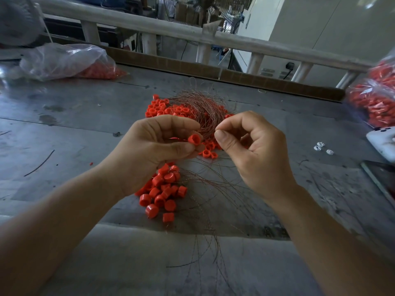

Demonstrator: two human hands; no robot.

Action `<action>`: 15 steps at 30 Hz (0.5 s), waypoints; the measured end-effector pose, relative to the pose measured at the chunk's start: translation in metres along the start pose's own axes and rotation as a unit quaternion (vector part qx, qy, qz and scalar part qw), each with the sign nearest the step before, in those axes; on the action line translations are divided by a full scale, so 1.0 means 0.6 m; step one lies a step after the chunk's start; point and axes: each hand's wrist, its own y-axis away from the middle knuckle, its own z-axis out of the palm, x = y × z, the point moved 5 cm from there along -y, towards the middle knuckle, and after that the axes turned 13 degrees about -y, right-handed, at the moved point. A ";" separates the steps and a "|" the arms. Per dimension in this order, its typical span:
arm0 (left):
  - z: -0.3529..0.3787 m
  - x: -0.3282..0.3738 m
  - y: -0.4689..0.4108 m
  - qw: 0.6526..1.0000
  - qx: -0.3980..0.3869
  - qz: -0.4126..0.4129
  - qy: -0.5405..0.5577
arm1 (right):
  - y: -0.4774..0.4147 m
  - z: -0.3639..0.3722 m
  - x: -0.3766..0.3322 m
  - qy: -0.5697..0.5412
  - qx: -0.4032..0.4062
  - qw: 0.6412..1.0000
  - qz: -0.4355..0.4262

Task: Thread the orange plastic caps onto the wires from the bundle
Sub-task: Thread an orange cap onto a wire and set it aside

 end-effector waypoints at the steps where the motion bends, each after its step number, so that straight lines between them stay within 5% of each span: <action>1: -0.001 0.000 0.000 1.000 0.003 0.005 -0.010 | 0.001 0.002 0.000 -0.003 -0.004 1.000 0.004; 15: 0.000 0.009 0.003 0.998 0.005 0.040 -0.047 | 0.007 0.017 0.002 0.036 -0.057 0.998 0.002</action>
